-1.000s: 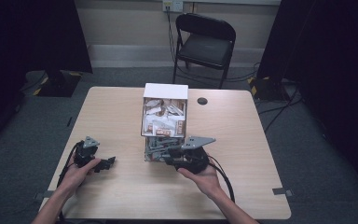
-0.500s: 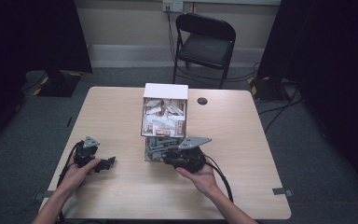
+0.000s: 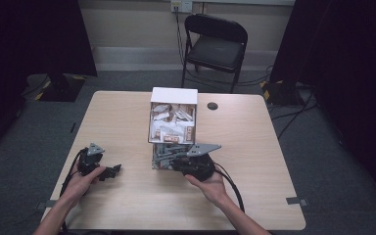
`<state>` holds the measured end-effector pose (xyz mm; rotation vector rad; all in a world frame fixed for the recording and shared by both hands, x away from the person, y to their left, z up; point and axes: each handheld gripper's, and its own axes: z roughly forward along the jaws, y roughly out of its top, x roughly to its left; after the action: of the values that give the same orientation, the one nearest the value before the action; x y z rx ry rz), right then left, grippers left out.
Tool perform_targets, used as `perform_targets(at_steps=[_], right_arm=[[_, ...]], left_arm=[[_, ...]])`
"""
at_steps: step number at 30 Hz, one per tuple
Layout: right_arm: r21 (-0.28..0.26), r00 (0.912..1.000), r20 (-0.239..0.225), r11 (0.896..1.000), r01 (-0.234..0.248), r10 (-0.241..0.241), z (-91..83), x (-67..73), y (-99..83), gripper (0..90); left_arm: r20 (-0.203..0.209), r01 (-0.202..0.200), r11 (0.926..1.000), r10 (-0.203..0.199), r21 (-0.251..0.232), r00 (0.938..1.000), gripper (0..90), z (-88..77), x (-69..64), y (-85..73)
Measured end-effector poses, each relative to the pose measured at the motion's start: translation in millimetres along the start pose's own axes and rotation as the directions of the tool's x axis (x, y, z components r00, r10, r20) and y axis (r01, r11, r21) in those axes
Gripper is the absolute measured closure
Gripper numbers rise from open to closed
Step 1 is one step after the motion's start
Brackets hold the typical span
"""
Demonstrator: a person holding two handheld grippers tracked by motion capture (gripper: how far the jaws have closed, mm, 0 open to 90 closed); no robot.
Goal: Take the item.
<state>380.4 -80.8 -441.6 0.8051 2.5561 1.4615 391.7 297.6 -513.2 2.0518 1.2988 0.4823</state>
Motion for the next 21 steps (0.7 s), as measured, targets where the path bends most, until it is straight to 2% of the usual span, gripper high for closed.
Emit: perform_targets(at_steps=[8, 21], right_arm=[[-0.003, 1.0000, 0.004, 1.000, -0.007, 0.007, 1.6, -2.9, -0.6, 89.4], [-0.028, 0.9996, -0.009, 0.999, -0.026, 0.026, -0.9, -4.3, 1.7, 90.0]], left_arm=[[0.000, 0.000, 1.0000, 0.000, -0.001, 1.0000, 0.0, 0.0, 0.0, 0.0], [0.001, 0.000, 1.0000, 0.000, 0.000, 1.0000, 0.1, 0.0, 0.0, 0.0]])
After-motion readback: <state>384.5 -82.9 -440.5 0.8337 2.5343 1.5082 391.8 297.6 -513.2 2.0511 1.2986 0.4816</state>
